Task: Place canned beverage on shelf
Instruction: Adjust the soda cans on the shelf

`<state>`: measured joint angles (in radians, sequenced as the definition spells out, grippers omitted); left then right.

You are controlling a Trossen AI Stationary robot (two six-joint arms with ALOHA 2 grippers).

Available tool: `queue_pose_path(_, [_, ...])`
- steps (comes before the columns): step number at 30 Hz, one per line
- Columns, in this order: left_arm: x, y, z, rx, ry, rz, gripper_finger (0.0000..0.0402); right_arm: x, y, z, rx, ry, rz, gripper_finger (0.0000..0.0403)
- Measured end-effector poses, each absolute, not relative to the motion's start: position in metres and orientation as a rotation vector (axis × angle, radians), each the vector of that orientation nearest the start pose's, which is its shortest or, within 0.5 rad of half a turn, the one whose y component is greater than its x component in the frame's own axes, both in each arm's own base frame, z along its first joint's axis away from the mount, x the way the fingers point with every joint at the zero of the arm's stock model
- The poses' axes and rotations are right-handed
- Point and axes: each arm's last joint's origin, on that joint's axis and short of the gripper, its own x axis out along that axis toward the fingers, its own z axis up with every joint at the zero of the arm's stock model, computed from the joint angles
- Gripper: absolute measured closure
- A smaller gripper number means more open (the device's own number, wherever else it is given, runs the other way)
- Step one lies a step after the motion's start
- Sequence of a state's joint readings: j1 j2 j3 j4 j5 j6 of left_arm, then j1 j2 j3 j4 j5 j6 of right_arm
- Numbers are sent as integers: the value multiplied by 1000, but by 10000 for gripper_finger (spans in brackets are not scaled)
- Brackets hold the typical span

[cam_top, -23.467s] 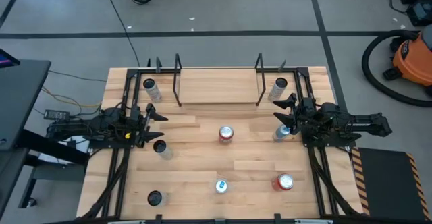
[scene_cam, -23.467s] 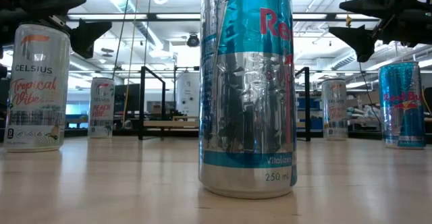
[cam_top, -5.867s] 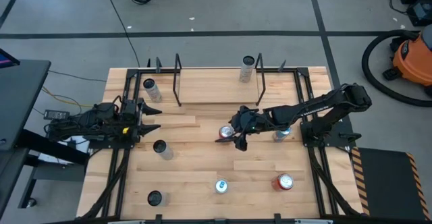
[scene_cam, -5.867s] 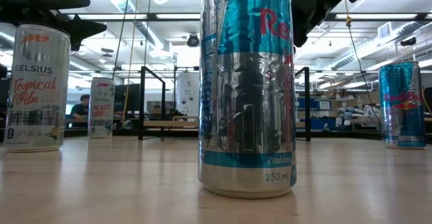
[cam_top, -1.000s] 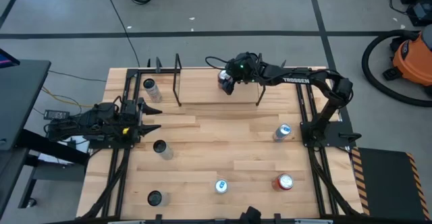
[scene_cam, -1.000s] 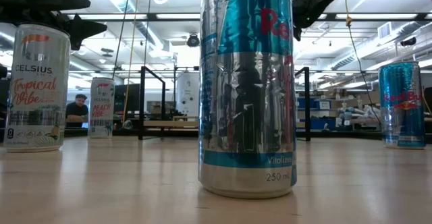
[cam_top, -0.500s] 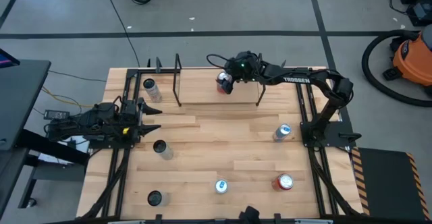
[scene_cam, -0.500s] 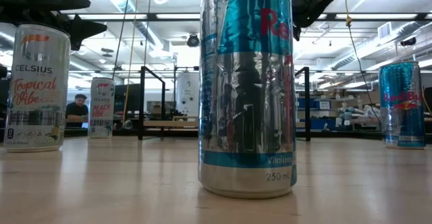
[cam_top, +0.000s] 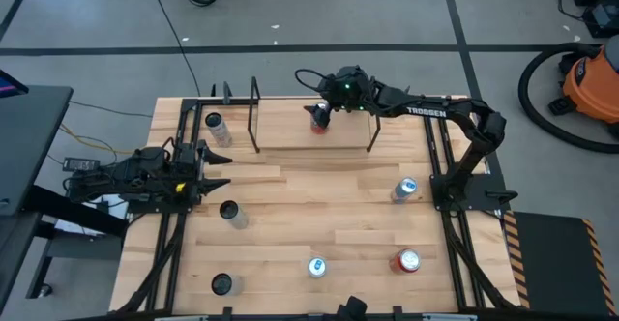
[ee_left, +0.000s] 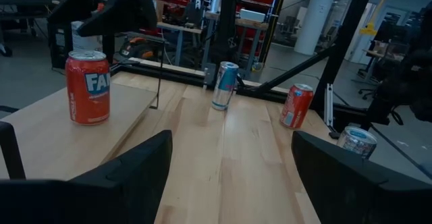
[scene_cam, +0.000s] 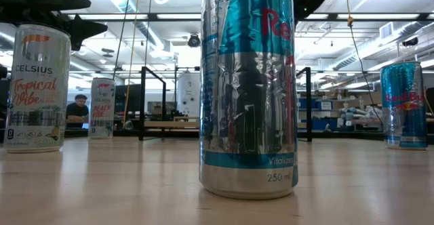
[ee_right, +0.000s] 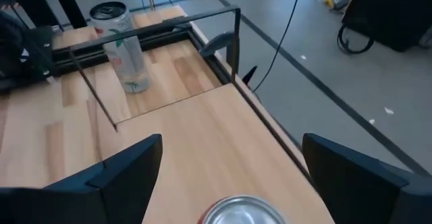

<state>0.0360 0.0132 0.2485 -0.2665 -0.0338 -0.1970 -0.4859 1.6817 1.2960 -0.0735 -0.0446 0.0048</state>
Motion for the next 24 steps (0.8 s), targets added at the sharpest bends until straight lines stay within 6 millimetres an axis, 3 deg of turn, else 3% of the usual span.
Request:
queue_pose_path(5, [77, 4, 219, -197, 24, 73, 92, 340, -174, 291, 127, 551, -494, 37])
queue_pose_path(12, [77, 4, 219, -197, 24, 73, 92, 332, -178, 314, 25, 687, -771, 50])
queue_pose_path(18, [77, 4, 219, -196, 24, 73, 92, 318, -192, 331, 43, 738, -877, 58])
queue_pose_path(24, [77, 4, 219, -196, 24, 73, 92, 295, -217, 329, 180, 775, -952, 59])
